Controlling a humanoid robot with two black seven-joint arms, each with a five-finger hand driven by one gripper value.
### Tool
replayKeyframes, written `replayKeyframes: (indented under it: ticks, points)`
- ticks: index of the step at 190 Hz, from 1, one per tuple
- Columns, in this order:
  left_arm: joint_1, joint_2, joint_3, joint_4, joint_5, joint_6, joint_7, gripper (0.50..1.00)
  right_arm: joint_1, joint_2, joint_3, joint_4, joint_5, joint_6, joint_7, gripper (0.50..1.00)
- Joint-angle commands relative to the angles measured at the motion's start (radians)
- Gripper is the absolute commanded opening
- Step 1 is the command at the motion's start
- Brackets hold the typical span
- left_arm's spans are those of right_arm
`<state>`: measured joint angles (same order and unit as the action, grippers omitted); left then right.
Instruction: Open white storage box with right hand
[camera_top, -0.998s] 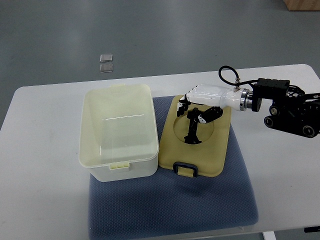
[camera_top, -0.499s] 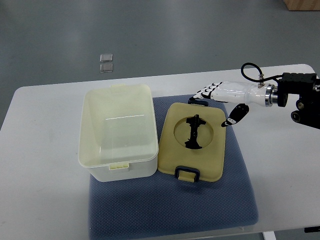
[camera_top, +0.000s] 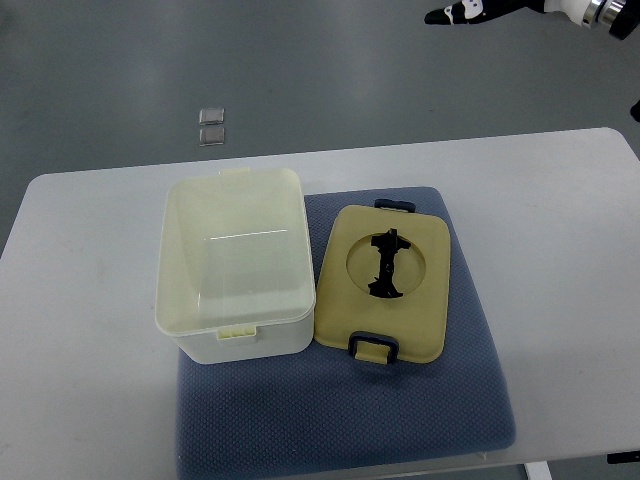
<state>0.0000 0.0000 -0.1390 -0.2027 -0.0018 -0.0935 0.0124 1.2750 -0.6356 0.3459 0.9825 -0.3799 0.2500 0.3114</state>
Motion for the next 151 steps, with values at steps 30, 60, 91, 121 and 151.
replayKeyframes:
  ticks: [30,60,91,121,151]
  points:
    - [0.0,0.0,0.001,-0.001,0.0,0.0,0.0,1.0,-0.194,0.226,0.262,-0.151,0.469,-0.003,-0.061,0.93]
    - [0.002,0.0,0.001,-0.001,0.0,0.0,0.0,1.0,-0.339,0.363,0.447,-0.265,0.48,0.026,-0.063,0.93]
    - [0.002,0.0,0.004,-0.001,0.0,0.0,0.0,1.0,-0.448,0.456,0.556,-0.269,0.48,0.063,-0.049,0.93]
    - [0.002,0.0,0.009,-0.003,0.0,0.0,0.0,1.0,-0.476,0.464,0.568,-0.269,0.477,0.077,-0.048,0.93]
    - [0.002,0.0,0.01,-0.006,0.0,0.0,0.0,1.0,-0.496,0.464,0.568,-0.274,0.478,0.075,-0.048,0.93]
